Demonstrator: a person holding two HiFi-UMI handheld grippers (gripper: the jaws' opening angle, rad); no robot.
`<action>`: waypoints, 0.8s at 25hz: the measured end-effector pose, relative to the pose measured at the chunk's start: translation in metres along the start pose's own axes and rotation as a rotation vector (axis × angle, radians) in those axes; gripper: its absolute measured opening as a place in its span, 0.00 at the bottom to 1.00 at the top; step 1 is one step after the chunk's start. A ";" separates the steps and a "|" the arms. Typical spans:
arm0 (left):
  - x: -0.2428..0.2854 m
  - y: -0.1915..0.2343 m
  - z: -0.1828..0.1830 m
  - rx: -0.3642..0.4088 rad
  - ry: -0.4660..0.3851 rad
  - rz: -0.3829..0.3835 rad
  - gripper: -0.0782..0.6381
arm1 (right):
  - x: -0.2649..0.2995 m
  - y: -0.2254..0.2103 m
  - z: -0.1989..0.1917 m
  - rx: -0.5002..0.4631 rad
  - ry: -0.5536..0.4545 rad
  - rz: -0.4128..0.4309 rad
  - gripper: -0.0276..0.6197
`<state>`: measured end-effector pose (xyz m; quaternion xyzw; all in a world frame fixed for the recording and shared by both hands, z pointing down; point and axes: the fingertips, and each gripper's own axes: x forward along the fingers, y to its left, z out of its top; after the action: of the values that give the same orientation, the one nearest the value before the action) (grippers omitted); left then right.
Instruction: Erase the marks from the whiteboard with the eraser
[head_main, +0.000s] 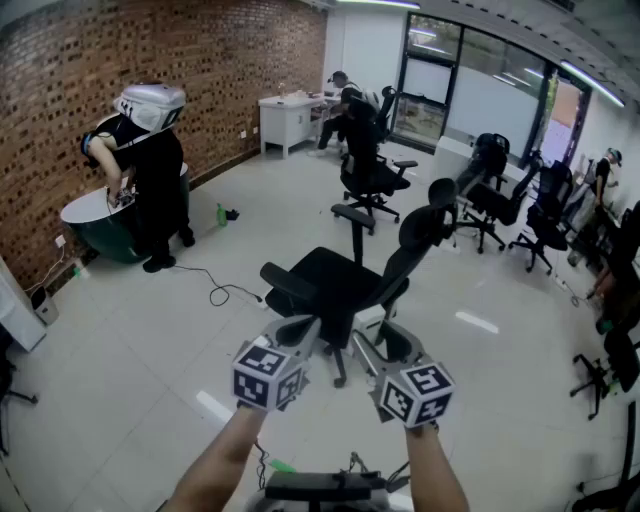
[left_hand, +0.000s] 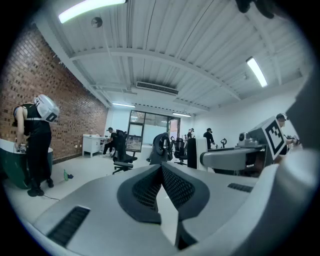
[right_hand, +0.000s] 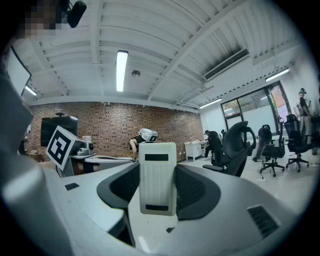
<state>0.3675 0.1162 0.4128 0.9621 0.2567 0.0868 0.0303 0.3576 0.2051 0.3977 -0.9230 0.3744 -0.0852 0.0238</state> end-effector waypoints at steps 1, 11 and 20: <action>-0.005 0.007 0.001 0.000 -0.003 0.008 0.10 | 0.006 0.006 0.001 -0.004 0.001 0.009 0.40; -0.075 0.091 0.007 0.002 -0.023 0.209 0.10 | 0.078 0.084 0.009 -0.051 0.017 0.197 0.40; -0.185 0.186 -0.005 -0.075 -0.062 0.586 0.10 | 0.168 0.206 0.006 -0.090 0.043 0.579 0.40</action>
<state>0.2994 -0.1377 0.4086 0.9956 -0.0365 0.0721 0.0474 0.3362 -0.0599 0.3928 -0.7760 0.6260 -0.0774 -0.0018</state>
